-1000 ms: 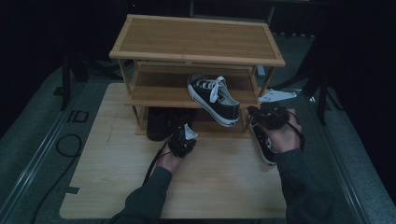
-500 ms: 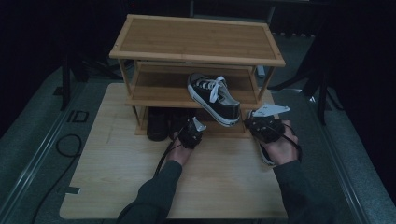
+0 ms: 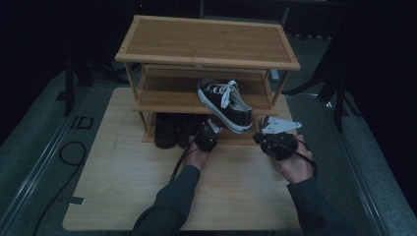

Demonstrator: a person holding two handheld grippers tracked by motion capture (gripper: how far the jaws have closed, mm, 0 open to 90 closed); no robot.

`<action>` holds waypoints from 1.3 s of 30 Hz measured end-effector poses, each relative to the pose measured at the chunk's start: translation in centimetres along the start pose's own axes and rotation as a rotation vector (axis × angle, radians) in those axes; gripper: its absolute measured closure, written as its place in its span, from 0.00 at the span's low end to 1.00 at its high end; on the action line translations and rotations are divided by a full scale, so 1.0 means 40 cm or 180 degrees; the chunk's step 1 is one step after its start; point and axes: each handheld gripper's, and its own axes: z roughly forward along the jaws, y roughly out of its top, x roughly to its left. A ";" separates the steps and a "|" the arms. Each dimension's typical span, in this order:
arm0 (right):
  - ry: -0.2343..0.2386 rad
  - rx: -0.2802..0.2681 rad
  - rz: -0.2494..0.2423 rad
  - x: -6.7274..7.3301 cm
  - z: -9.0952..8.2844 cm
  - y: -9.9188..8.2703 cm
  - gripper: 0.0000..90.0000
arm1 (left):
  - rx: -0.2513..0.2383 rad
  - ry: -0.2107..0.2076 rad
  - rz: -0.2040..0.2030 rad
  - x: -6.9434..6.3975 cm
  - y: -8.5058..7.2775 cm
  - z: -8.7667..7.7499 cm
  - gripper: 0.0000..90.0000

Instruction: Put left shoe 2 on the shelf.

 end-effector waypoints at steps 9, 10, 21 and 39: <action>0.0045 -0.0145 -0.0035 0.019 -0.017 0.011 0.98 | 0.0066 0.0092 -0.0099 0.001 0.019 0.029 1.00; 0.0038 -0.0184 -0.0037 0.020 -0.021 0.015 0.99 | 0.0063 0.0089 -0.0092 0.000 0.019 0.031 1.00; 0.0073 -0.0331 -0.0034 0.024 -0.028 0.047 1.00 | -0.0025 0.0026 -0.0101 -0.014 0.014 0.040 1.00; 0.0192 -0.0344 -0.0147 0.057 -0.004 0.079 1.00 | -0.0054 0.0163 -0.0081 -0.013 0.010 0.036 1.00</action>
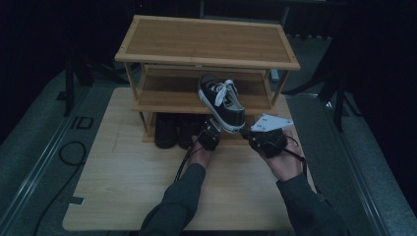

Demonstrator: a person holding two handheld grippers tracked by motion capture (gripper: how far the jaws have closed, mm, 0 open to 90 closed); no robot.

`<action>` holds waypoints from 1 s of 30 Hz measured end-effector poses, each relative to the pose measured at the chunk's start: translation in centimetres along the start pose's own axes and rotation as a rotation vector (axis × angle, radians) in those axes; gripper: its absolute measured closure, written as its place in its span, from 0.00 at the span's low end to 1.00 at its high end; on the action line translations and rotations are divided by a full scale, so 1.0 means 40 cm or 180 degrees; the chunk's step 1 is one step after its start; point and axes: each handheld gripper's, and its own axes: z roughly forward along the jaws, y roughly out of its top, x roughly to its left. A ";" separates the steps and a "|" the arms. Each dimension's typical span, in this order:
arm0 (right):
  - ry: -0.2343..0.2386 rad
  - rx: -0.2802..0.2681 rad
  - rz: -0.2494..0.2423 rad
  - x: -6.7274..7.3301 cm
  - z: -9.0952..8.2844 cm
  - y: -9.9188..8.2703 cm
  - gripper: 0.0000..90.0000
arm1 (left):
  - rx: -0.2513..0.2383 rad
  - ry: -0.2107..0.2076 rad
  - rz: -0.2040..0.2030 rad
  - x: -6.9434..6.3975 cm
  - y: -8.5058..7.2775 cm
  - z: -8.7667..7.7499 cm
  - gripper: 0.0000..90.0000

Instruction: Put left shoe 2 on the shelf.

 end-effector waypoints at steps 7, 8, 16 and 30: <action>0.0069 0.0003 -0.0068 0.012 0.040 0.032 1.00 | -0.0008 -0.0015 0.0001 0.001 -0.001 0.000 1.00; 0.0069 0.0003 -0.0068 0.012 0.040 0.032 1.00 | -0.0008 -0.0015 0.0001 0.001 -0.001 0.000 1.00; -0.0016 0.0010 -0.0148 0.023 0.064 0.046 1.00 | -0.0018 -0.0004 -0.0003 0.001 -0.002 0.000 1.00; 0.0028 -0.0002 -0.0174 0.042 0.111 0.081 1.00 | -0.0120 0.0016 -0.0090 -0.004 -0.010 0.002 1.00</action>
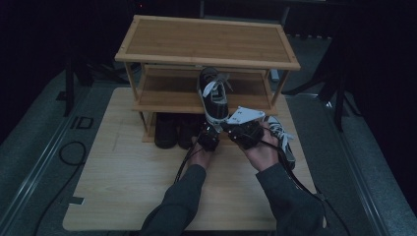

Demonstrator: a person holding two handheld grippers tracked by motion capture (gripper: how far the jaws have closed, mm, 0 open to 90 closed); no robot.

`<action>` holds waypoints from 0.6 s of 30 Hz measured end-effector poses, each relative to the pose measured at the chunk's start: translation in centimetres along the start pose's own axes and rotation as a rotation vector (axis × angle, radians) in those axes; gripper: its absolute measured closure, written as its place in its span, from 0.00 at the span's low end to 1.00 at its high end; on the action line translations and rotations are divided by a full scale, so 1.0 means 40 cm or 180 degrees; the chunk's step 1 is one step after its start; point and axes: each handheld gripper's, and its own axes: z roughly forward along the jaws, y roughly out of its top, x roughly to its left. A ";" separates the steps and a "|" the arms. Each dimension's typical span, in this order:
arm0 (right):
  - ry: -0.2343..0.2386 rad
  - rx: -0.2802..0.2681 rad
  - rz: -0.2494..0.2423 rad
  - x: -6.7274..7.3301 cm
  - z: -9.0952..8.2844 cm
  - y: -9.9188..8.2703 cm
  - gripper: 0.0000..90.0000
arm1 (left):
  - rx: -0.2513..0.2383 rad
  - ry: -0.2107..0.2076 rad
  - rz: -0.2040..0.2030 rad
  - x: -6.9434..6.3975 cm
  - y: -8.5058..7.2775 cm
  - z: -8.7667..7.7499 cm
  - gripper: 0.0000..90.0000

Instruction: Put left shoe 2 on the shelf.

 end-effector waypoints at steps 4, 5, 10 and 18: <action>-0.0028 0.0001 0.0015 0.001 0.013 0.007 1.00 | 0.0031 0.0006 0.0037 0.002 0.000 -0.002 1.00; -0.0074 0.0009 0.0028 -0.001 0.023 0.011 1.00 | 0.0042 0.0010 0.0041 0.002 0.001 -0.002 1.00; -0.0033 -0.0016 0.0057 -0.003 0.041 0.022 1.00 | 0.0040 -0.0013 -0.0021 -0.002 0.000 -0.002 1.00; 0.0055 -0.0056 0.0056 0.013 0.069 0.049 1.00 | 0.0018 -0.0007 -0.0055 -0.003 -0.002 -0.001 1.00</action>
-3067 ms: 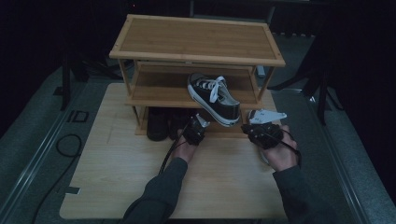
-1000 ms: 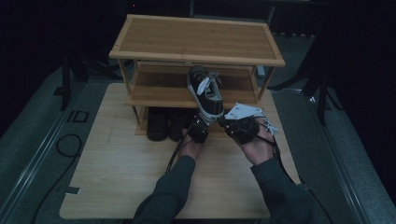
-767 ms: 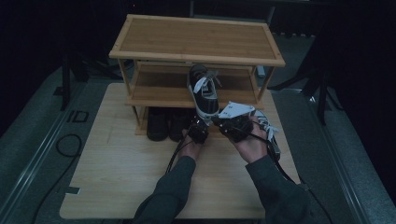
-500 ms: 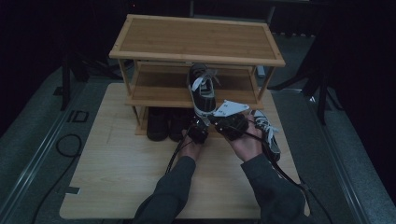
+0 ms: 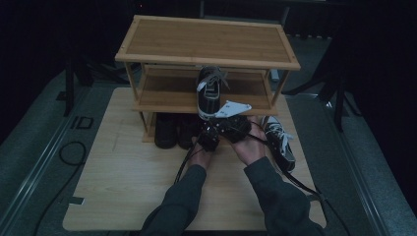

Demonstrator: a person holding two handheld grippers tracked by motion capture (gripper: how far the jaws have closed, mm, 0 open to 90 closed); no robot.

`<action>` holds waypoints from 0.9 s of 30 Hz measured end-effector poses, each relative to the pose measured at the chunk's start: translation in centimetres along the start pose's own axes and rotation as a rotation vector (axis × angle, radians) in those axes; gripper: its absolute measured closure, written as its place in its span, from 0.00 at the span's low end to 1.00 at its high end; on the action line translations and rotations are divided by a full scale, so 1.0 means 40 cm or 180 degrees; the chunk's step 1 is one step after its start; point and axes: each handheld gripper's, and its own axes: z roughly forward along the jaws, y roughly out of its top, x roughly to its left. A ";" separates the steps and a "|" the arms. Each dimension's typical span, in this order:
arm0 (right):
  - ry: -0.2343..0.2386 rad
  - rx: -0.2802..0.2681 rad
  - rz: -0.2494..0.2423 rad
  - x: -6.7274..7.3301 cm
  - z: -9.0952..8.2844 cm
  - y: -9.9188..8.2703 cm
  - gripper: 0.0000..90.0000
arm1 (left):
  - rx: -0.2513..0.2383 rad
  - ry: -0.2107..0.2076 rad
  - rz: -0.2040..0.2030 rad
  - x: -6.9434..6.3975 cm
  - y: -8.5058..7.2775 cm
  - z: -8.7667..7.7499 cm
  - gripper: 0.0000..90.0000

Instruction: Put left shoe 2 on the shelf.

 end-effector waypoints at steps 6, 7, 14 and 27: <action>-0.0056 0.0010 0.0163 -0.014 0.025 0.007 1.00 | -0.0006 0.0002 0.0034 0.003 0.000 0.000 1.00; -0.0013 -0.0004 0.0139 -0.014 0.030 0.010 1.00 | -0.0001 -0.0012 -0.0007 0.001 -0.001 0.000 1.00; -0.0020 0.0032 0.0087 -0.010 0.045 0.024 1.00 | 0.0003 0.0007 -0.0012 0.000 0.000 -0.001 1.00; -0.0079 0.0061 0.0214 -0.040 0.067 0.029 1.00 | 0.0083 0.0037 0.0159 0.010 0.001 -0.005 1.00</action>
